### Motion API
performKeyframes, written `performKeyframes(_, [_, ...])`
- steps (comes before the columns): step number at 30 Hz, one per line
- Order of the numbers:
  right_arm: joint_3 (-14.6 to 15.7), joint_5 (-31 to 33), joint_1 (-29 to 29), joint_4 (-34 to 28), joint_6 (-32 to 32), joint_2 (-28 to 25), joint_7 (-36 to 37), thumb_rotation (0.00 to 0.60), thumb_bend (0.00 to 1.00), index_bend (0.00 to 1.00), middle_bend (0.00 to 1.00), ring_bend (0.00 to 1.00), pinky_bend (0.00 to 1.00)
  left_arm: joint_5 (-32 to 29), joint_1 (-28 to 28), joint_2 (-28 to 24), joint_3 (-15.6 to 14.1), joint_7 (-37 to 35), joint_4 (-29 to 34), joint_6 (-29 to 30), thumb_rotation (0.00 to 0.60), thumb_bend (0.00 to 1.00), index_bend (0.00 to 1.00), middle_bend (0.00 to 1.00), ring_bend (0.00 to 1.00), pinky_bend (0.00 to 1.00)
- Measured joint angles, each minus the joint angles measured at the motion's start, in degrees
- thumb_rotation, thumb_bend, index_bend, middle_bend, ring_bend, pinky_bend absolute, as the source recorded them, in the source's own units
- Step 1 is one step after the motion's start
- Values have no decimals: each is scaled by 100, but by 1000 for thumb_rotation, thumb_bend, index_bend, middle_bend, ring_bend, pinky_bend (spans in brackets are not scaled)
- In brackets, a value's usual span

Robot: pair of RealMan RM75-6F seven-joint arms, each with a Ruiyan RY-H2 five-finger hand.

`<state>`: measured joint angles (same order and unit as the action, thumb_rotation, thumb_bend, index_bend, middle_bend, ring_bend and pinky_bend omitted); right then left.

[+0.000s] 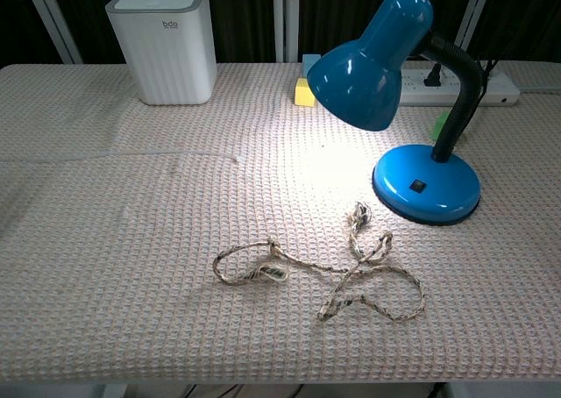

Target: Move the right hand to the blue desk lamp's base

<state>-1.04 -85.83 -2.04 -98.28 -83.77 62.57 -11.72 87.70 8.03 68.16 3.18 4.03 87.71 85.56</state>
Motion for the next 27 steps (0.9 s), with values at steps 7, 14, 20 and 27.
performKeyframes(7, [3,-17,41,25,-70,-21,68,600,204,0,0,0,0,15,2,-11,-34,51,37,-29,600,115,54,6,0,0])
performKeyframes(14, [12,-38,6,60,-3,3,89,600,203,0,0,0,0,-53,-12,-77,-52,161,167,-79,600,115,54,0,0,0])
performKeyframes(20, [52,-114,-28,130,65,-4,94,600,203,0,0,0,0,-73,-15,-29,-63,136,137,-103,600,116,54,0,0,0])
performKeyframes(27, [85,-50,-134,-7,337,-146,-79,600,167,0,79,129,205,-78,-5,-9,-77,114,92,-135,600,115,51,0,0,0])
